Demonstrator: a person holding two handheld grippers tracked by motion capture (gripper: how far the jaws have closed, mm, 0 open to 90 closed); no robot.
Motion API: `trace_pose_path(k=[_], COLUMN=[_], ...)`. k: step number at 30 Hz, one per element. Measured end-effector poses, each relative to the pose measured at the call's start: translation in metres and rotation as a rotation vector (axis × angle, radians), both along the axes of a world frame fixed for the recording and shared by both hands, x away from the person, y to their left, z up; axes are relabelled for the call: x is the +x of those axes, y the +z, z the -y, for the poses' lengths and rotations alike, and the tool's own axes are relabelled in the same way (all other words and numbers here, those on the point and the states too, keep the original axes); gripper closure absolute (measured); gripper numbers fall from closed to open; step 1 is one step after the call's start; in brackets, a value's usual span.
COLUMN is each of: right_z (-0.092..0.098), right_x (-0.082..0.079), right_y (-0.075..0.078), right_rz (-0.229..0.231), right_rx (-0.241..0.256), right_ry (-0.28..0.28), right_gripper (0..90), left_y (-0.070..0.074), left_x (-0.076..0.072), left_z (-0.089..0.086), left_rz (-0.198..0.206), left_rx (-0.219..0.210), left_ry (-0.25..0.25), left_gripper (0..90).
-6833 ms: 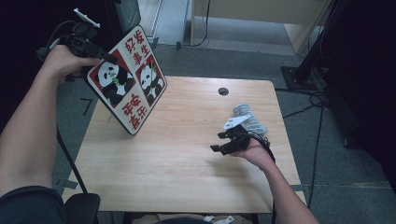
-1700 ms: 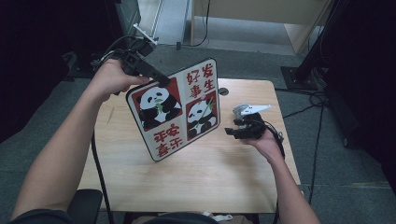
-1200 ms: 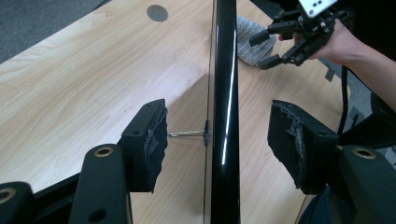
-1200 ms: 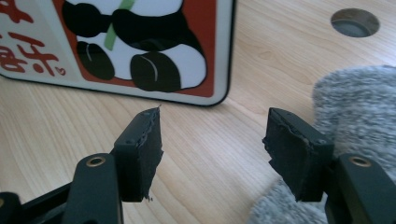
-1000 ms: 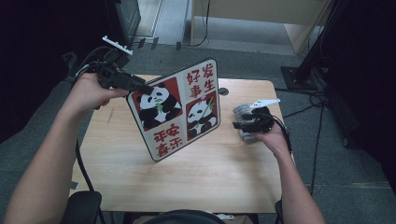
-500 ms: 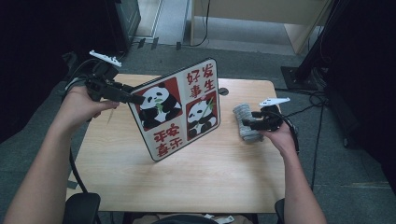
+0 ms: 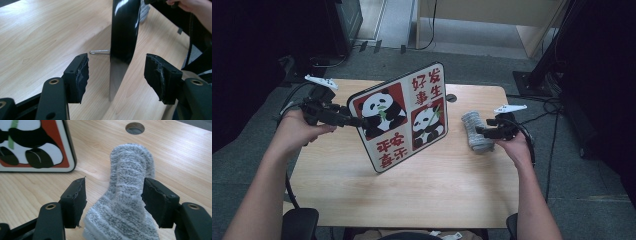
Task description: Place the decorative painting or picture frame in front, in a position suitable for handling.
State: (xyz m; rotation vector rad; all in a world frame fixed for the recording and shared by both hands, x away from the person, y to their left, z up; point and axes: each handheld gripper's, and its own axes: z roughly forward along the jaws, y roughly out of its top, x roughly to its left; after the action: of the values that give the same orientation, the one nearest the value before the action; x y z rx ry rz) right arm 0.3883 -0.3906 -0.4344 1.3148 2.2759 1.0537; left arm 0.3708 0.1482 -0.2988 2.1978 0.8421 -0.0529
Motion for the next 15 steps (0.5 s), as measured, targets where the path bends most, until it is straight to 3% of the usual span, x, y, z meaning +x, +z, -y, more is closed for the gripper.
trace_pose_path(k=[4,7,11,13,15], right_z=[0.001,0.001,0.001,0.001,0.001], right_x=[0.007,0.011,0.017,0.023,0.026], right_y=[-0.007,-0.014,-0.02,-0.025,-0.027], right_rz=[-0.019,-0.039,-0.04,-0.046,-0.05], right_rx=[0.009,-0.012,-0.021,-0.022,-0.015], right_ry=[-0.008,-0.014,-0.027,-0.041,-0.045], right_gripper=[37.7,37.8,37.8,39.7,41.1], left_y=[-0.007,-0.019,-0.027,-0.032,-0.034], left_x=[-0.003,-0.004,-0.006,-0.007,-0.007], left_z=[0.0,-0.001,-0.003,-0.003,-0.003], left_rz=[-0.003,-0.01,-0.014,0.001,-0.004], left_rx=[-0.012,-0.017,-0.025,-0.006,-0.02], left_ry=[0.001,0.006,0.012,0.019,0.023], left_gripper=[36.3,36.3,36.5,38.6,40.4])
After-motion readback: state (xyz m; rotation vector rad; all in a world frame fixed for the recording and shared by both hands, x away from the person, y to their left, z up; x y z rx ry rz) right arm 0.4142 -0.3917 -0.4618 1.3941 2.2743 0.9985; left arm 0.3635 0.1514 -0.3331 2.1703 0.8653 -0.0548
